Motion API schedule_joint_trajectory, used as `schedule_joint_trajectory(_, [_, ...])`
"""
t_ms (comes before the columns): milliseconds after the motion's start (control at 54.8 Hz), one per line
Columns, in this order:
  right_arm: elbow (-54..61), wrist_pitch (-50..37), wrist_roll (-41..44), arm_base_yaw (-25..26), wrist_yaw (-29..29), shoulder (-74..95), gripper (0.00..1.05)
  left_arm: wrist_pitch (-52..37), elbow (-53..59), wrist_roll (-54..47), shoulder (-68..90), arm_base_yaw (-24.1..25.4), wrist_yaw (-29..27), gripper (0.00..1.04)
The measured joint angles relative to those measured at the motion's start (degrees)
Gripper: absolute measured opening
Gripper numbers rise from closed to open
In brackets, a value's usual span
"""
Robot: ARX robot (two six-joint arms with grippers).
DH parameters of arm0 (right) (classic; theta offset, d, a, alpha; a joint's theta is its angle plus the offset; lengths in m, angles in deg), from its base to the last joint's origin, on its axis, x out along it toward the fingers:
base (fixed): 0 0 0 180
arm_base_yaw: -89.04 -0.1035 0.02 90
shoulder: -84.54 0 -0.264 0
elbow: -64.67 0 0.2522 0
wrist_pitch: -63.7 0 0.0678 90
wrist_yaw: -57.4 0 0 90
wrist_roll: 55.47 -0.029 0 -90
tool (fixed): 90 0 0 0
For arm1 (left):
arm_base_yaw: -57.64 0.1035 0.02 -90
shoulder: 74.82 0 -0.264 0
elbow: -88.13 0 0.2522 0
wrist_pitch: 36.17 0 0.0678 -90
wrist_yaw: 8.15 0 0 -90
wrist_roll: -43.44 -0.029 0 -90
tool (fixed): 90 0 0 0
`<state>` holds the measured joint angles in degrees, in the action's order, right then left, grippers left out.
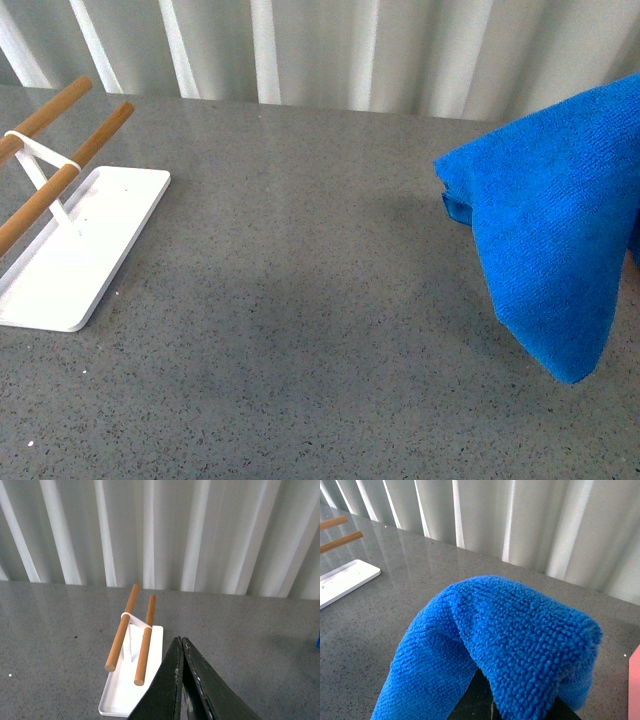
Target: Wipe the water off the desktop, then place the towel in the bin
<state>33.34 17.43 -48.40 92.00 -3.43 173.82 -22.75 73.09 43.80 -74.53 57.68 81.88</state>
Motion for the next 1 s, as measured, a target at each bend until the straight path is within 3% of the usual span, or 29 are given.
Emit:
schedule_joint_trajectory(182, [-0.5, 1.92, 0.13, -0.17, -2.05, 0.39, 0.03, 0.22, 0.0, 0.02, -0.07, 0.0, 0.0, 0.07])
schedule_joint_trajectory(420, [-9.84, 14.01, -1.42, -3.17, -11.85, 6.29, 0.03, 0.26, 0.0, 0.02, -0.07, 0.0, 0.0, 0.45])
schedule_joint_trajectory(566, [-22.73, 26.51, -4.24, -5.99, -17.81, 14.38, 0.03, 0.26, 0.0, 0.02, -0.09, 0.0, 0.0, 0.79])
schedule_joint_trajectory(693, [-30.16, 34.93, -7.08, -7.87, -20.76, 18.91, 0.03, 0.26, 0.0, 0.0, -0.09, 0.0, 0.0, 0.98])
schedule_joint_trajectory(1003, [-46.1, 59.39, -17.09, -13.49, -26.95, 31.74, 0.03, 0.26, 0.0, -0.11, -0.09, 0.0, 0.0, 0.98])
